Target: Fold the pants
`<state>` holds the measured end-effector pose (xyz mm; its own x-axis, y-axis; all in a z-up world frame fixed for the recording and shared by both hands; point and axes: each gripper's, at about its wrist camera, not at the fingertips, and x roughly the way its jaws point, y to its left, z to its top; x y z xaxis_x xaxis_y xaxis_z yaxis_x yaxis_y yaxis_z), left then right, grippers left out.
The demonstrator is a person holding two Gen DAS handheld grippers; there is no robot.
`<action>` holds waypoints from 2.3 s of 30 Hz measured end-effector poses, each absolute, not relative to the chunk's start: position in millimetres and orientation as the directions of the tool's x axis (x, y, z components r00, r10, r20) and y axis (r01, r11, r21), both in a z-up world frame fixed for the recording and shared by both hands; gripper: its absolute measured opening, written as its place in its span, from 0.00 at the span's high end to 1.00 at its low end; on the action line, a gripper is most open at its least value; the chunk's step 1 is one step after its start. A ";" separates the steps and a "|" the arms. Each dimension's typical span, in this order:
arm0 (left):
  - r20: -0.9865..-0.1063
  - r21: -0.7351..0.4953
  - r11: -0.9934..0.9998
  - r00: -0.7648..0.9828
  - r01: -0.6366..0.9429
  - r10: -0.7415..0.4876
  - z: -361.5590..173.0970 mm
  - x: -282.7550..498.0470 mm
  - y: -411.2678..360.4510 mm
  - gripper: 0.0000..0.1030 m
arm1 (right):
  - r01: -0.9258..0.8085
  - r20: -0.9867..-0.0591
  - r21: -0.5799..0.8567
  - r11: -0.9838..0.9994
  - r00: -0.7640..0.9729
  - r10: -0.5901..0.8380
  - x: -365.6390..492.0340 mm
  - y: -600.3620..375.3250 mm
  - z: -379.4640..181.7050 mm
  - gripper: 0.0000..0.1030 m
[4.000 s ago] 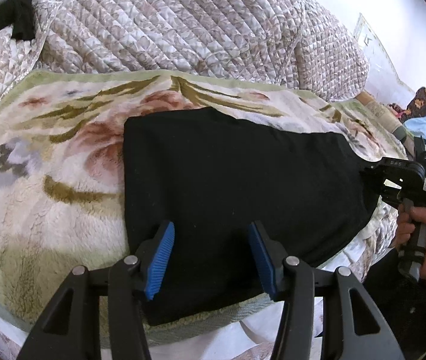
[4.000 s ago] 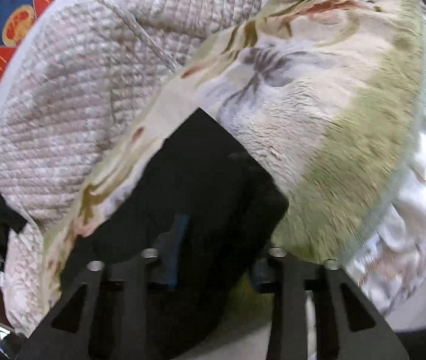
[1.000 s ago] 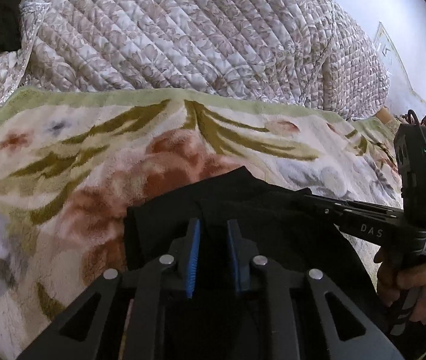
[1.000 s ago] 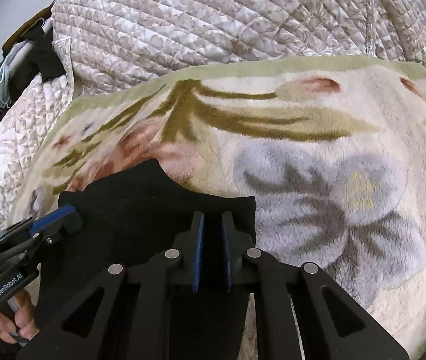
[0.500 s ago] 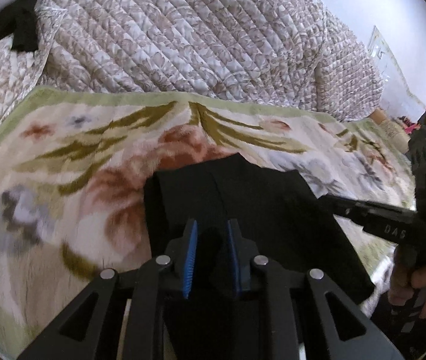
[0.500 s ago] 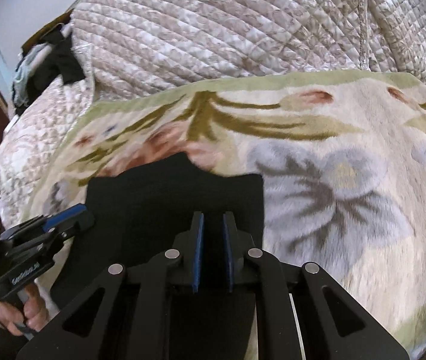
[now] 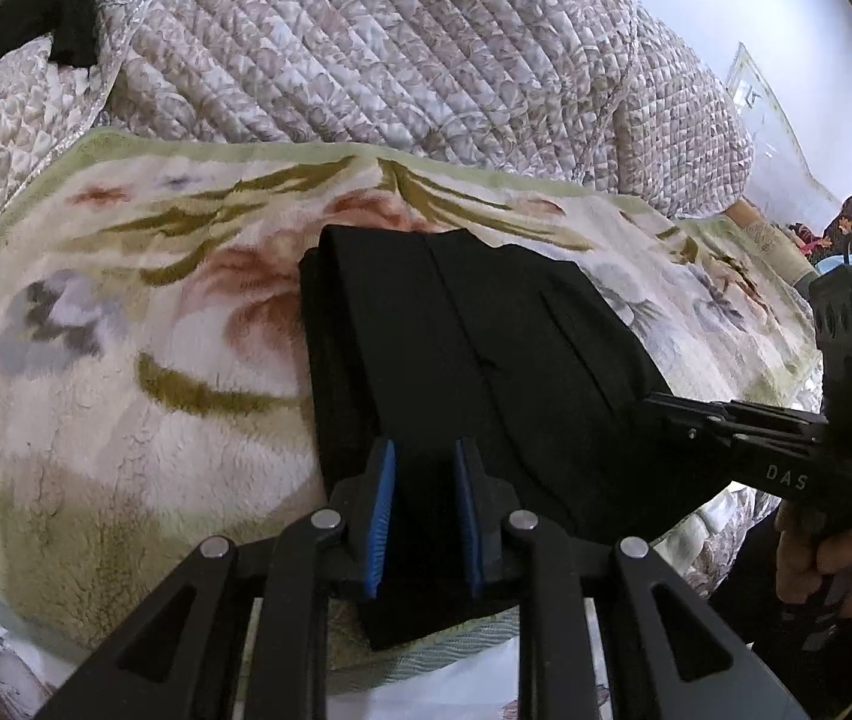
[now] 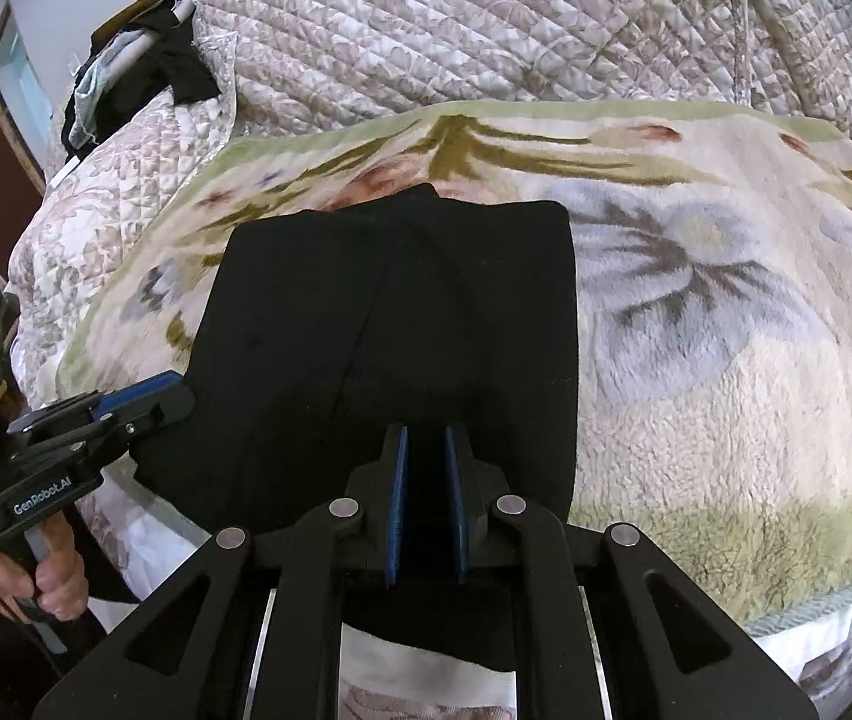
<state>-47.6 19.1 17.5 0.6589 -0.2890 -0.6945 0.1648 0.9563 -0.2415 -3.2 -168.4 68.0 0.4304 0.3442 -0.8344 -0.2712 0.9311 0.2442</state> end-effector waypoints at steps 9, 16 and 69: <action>-0.690 -0.239 0.957 0.665 0.164 -0.287 34.4 -34.7 18.5 0.77 | -0.254 -0.819 0.253 0.934 0.458 0.346 9.9 -176.6 82.7 0.87; -0.696 -0.195 0.954 0.653 0.228 -0.298 52.0 22.9 2.0 0.77 | -0.288 -0.832 0.266 0.920 0.414 0.371 68.8 -168.3 86.3 0.87; -0.691 -0.481 0.873 0.578 0.079 -0.433 3.7 19.9 54.4 0.32 | -0.177 -0.821 0.394 0.902 0.374 0.432 62.1 -205.3 58.8 0.47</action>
